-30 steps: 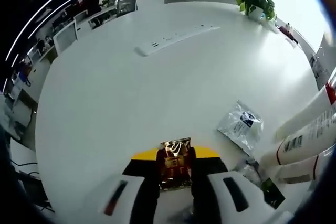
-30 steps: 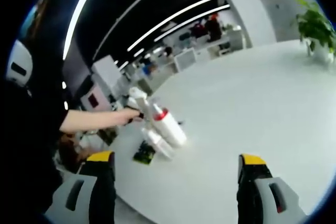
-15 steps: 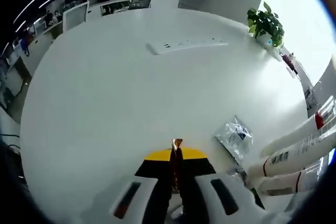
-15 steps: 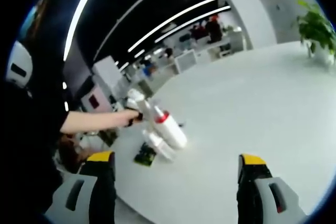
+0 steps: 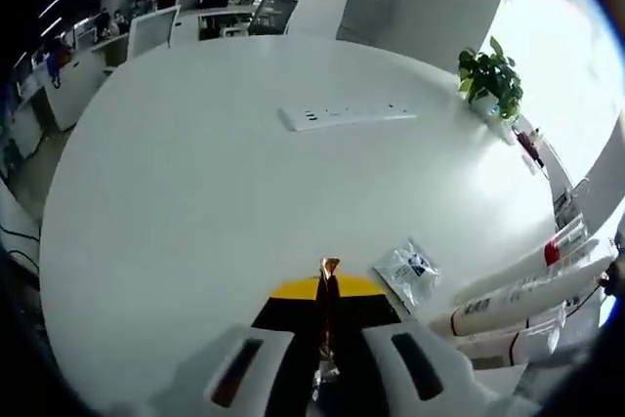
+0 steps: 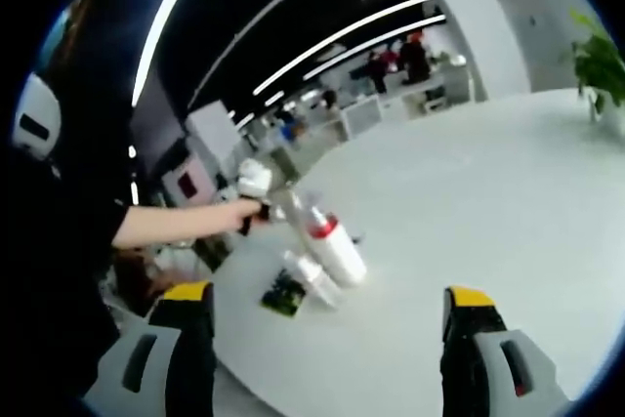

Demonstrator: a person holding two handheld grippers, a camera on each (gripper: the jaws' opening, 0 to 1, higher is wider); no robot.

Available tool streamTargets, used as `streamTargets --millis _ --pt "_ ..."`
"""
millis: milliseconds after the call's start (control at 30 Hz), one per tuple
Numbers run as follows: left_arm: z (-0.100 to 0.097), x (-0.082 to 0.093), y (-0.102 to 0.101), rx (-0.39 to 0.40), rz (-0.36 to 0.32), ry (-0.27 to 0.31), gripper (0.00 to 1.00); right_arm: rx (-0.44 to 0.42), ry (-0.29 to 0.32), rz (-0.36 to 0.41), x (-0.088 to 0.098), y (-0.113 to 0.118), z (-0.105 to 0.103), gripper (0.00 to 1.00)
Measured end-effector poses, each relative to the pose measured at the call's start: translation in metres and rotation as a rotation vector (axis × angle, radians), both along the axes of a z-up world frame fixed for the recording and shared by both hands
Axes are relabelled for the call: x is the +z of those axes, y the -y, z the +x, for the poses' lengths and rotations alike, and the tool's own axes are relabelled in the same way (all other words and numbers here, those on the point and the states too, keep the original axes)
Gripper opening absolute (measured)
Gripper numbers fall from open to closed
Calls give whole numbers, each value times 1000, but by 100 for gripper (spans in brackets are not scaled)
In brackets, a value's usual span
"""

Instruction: Arrange the skincare products in the storage area until every visible bottle or jar stands upright without overlapping.

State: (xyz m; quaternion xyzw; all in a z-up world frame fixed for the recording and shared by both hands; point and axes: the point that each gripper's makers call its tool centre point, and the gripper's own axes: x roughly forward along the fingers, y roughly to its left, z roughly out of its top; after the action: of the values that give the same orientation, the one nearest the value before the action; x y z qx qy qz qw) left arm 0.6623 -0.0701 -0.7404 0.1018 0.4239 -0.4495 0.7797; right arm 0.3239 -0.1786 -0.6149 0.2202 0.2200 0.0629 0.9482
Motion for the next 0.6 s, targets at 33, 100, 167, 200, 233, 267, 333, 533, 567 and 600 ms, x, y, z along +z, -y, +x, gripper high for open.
streamTargets --millis 33,100,167,200,233,267,333,533,567,600 --pt "0 1 -1 3 -4 -2 8 3 -1 -3 0 0 0 99" --pt "-2 6 -2 10 -20 -10 8 7 1 -6 2 -1 -1 99" --pt "-4 13 -4 23 -40 -15 8 7 13 -6 7 -1 -1 99" --pt "-4 18 -5 38 -56 -10 8 7 20 -10 9 -2 0 99" --pt "-3 22 -6 43 -63 -8 8 8 24 -13 10 -2 0 99" --pt "-3 27 -7 51 -77 -11 8 11 26 -15 12 -3 1 99" --pt "-7 36 -10 52 -89 0 8 20 32 -20 14 -6 2 99" --pt "-19 62 -17 80 -167 -9 8 55 75 -35 30 -16 10 99" --pt "-22 66 -17 81 -179 -16 8 56 80 -37 32 -16 11 99" --pt "-25 68 -18 88 -186 -21 8 61 85 -40 34 -18 12 99"
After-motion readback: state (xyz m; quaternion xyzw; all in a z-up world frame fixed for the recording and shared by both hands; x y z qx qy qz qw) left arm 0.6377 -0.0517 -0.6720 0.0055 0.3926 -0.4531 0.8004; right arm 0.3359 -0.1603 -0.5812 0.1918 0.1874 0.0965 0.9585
